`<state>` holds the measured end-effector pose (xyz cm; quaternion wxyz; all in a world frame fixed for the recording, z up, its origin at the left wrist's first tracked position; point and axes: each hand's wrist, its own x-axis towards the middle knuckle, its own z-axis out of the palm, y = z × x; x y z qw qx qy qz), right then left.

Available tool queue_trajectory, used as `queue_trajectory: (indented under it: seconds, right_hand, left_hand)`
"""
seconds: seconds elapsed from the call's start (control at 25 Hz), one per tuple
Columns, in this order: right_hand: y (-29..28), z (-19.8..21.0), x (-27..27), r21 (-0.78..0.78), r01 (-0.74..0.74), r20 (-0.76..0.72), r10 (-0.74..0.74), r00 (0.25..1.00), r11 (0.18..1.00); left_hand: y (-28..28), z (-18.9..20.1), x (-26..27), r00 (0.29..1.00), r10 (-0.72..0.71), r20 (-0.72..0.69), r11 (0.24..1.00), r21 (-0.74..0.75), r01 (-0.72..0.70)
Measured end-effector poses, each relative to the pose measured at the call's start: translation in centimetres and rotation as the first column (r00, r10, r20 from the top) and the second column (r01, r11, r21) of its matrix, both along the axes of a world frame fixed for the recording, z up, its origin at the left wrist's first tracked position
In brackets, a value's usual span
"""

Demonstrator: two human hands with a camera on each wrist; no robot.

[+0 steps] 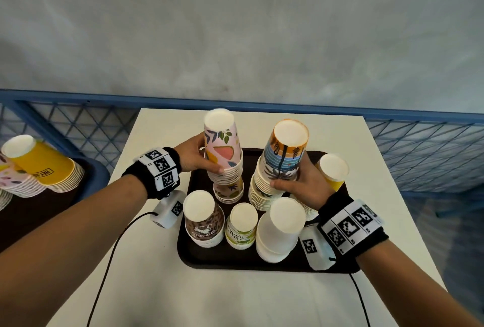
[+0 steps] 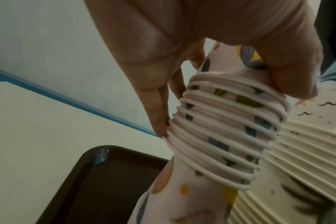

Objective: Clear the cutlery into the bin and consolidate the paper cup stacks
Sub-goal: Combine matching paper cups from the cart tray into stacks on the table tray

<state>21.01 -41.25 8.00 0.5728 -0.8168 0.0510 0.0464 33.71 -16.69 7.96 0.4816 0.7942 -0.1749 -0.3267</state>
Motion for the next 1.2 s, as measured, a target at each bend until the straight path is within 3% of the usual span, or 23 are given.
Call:
queue_trajectory:
  seconds: [0.24, 0.4, 0.6, 0.88, 1.08, 1.2]
  right_hand:
    - [-0.1, -2.3, 0.3, -0.050, -0.012, -0.066, 0.009, 0.998, 0.999]
    - [0.0, -2.8, 0.7, -0.053, -0.017, -0.073, 0.013, 0.997, 0.998]
    - [0.2, -3.0, 0.6, -0.094, -0.014, -0.075, 0.007, 0.997, 0.995]
    - [0.1, -2.3, -0.7, -0.081, -0.057, -0.095, 0.050, 0.994, 0.995]
    - [-0.3, -2.2, -2.6, -0.052, -0.053, -0.118, 0.046, 0.992, 0.997]
    - [-0.7, -2.0, -5.1, 0.042, 0.056, -0.168, -0.048, 0.985, 0.998]
  left_hand:
    - [-0.8, -3.4, -0.9, 0.990, -0.124, -0.066, 0.970, 0.203, 0.135]
    - [-0.6, -4.2, -1.2, 0.982, -0.133, -0.136, 0.958, 0.237, 0.163]
    - [-0.4, -3.7, -1.6, 0.985, -0.149, -0.091, 0.926, 0.335, 0.171]
    - [1.9, -1.8, -2.4, 0.999, 0.027, -0.041, 0.882, 0.471, -0.004]
    - [4.0, -0.6, -4.5, 0.962, 0.238, -0.130, 0.909, 0.378, -0.174]
    - [5.6, 0.2, -6.6, 0.936, 0.318, -0.150, 0.898, 0.365, -0.246]
